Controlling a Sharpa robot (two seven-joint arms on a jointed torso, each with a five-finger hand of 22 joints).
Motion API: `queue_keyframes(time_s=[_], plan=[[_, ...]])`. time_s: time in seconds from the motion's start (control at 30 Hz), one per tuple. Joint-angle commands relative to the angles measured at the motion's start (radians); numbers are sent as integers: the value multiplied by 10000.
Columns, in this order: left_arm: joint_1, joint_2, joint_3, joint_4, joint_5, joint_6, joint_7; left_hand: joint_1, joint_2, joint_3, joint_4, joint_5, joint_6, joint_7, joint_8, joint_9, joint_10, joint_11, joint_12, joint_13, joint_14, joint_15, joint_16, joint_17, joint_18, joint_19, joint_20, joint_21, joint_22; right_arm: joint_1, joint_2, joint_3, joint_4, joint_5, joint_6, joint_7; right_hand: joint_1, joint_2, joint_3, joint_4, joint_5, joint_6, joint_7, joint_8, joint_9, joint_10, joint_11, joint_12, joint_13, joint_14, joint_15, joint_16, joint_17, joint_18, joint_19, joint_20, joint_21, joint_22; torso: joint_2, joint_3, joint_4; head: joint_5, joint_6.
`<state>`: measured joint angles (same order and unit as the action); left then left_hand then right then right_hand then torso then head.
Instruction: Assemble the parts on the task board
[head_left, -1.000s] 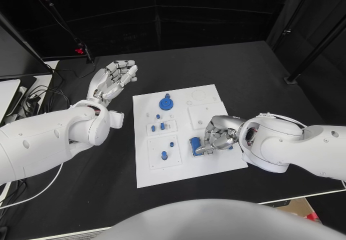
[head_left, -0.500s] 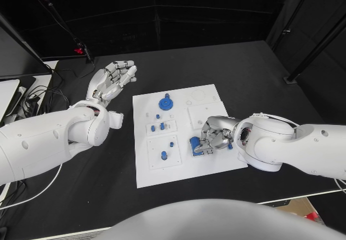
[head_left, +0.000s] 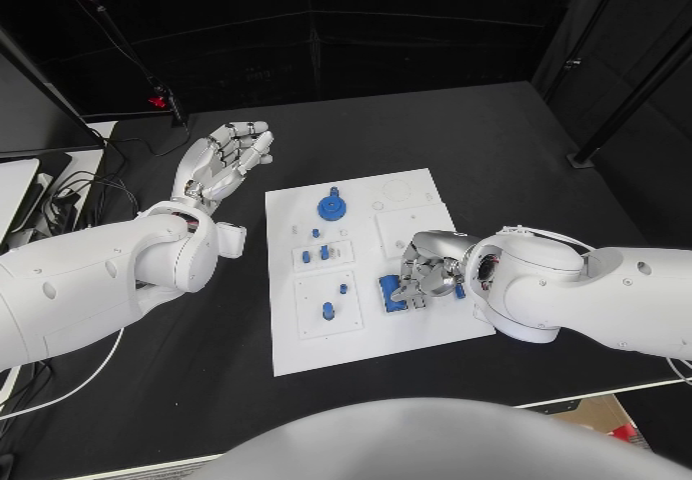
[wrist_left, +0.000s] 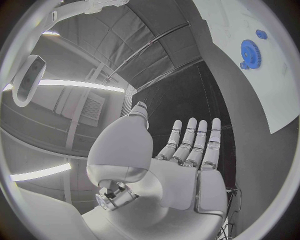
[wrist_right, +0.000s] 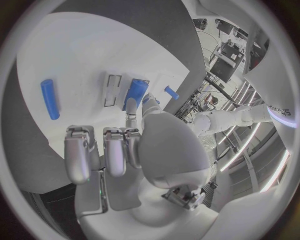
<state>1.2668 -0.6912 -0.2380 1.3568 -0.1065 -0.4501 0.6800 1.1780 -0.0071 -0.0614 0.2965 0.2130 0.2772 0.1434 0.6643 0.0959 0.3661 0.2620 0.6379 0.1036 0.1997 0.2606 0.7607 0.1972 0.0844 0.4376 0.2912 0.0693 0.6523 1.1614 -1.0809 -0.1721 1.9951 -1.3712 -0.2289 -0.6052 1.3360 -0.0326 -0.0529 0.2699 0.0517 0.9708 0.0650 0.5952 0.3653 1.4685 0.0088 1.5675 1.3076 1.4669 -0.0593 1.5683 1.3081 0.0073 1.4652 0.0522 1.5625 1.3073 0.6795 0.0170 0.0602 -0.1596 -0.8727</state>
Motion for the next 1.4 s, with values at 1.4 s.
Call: queue_keyframes(time_s=[1.4], plan=[[3,43,10,-57,18,65,1086,19,111,-38,-38,51,-59,1534,63,-33,-24,-9,70,-35,-27,-24,83,-48,49,12,-9,57,-19,-26,-2209,-18,-111,-572,281,-885,-1070,327,-995,228,1351,-1611,494,418,-18,1023,396,33,2632,1039,354,25,2627,-61,1035,335,41,2619,-5,2,-9,-330,1]])
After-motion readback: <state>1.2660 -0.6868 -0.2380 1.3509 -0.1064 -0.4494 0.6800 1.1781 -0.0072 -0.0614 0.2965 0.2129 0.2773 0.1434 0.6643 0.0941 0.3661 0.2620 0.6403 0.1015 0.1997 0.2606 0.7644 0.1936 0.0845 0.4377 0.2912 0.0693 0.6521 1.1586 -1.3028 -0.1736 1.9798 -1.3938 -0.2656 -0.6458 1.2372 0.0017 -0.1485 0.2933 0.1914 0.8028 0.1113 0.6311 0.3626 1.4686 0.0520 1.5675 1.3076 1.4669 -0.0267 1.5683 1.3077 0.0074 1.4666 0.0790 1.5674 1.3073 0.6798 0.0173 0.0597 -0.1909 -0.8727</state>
